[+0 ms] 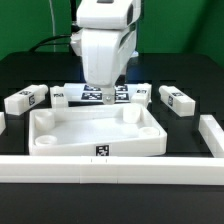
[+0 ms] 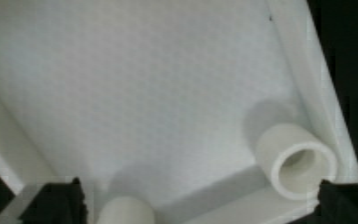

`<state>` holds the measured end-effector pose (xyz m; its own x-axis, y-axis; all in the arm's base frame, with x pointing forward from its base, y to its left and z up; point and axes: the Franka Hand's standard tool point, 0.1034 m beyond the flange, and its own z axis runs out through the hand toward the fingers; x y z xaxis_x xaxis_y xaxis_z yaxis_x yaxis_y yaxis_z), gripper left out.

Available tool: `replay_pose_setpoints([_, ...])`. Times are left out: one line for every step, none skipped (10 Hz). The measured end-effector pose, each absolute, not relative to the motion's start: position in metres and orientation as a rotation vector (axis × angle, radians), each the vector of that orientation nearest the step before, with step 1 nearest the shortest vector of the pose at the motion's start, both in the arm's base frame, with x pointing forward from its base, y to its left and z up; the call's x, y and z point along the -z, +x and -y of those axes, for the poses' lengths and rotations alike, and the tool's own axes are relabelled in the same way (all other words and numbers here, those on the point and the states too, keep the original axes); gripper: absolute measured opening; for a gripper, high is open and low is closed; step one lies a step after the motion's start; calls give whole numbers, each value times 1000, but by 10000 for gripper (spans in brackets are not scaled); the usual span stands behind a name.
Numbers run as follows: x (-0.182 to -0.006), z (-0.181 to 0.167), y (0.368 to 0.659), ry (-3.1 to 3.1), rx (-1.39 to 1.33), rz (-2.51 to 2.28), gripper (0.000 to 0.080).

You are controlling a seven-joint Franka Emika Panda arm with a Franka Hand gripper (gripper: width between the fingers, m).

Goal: Assemble desk

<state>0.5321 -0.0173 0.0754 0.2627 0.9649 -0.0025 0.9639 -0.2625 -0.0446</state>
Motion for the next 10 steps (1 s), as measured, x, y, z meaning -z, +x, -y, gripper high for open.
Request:
replay_pose_setpoints([-75, 16, 532, -2467, -44, 1890, 649])
replay_pose_setpoints([-75, 18, 532, -2469, -46, 1886, 649])
replay_pose_setpoints([-74, 19, 532, -2466, -44, 1892, 649])
replay_pose_setpoints([-70, 24, 528, -2367, 10, 2051, 649])
replay_pose_setpoints([-60, 33, 515, -2231, 54, 2230, 649])
replay_pose_setpoints([-54, 38, 505, -2172, 45, 2276, 649])
replay_pose_setpoints([-47, 44, 501, -2120, 51, 2327, 649])
replay_pose_setpoints([-40, 48, 493, -2092, 49, 2345, 649])
replay_pose_setpoints([-32, 49, 486, -2092, 42, 2333, 649])
replay_pose_setpoints([-25, 49, 482, -2089, 32, 2320, 649])
